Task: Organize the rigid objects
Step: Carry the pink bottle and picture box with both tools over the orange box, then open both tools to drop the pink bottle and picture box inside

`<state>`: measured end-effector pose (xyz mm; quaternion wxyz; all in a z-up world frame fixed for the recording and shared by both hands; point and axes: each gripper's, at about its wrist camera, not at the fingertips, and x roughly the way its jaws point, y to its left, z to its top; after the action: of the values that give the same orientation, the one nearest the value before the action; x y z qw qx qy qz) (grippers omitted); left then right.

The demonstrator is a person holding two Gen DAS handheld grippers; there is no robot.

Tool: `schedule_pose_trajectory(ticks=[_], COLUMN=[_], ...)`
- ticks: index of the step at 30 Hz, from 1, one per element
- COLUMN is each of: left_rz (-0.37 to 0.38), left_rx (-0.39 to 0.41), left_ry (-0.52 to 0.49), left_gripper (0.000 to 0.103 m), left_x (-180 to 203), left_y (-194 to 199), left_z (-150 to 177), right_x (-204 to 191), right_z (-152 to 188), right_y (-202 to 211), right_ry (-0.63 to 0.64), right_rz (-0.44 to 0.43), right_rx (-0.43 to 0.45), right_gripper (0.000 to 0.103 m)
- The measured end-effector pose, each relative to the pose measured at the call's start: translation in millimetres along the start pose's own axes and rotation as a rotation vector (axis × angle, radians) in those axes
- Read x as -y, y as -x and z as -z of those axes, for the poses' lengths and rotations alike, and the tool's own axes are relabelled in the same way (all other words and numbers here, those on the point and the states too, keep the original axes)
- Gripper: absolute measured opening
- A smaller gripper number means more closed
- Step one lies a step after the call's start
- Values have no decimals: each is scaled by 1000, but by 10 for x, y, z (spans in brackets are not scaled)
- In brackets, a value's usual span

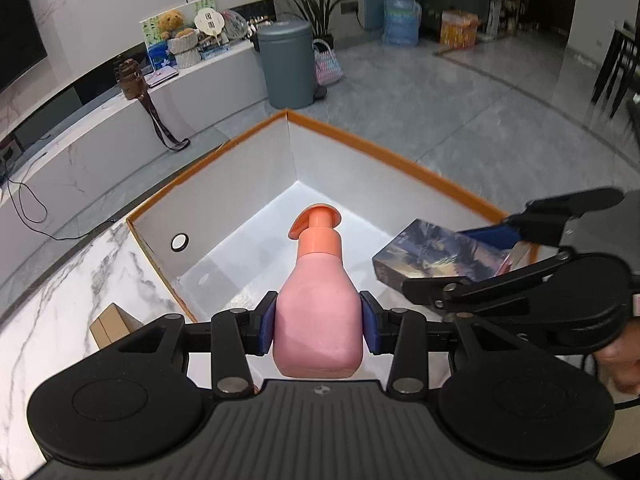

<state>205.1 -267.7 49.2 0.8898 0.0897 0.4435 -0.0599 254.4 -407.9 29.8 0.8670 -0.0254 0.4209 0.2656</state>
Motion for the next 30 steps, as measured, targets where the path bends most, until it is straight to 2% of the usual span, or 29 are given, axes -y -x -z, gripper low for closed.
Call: schedule_pose_trajectory(ticks=[3,9,16,22,28,30], left_rz=[-12,-56,-67,-45,-67,-85], left_rx=[-35,-119,-223,-267,-258,-247], left_ry=[-15,-46,-173,-215,-224,-230], left_gripper=[48,48,47,48,48,57], left_x=[32,53,208,302,349,353], left_y=[-120,-328,-498,-608,-635,-626], left_z=[0,-3,92,124,114,81], right_x=[26,-15,-106,-85,-95,-79], right_z=[77,82,136,169,184,153], right_y=[-78,-175,-243,-216,-214,-210], right_ry=[27,128,292,316,325,306], right_rz=[-8,61,101,89,94,90], right_rx=[-5,-7,-63,-59,-69,-66], right_gripper=[58,58,59,59,59,59])
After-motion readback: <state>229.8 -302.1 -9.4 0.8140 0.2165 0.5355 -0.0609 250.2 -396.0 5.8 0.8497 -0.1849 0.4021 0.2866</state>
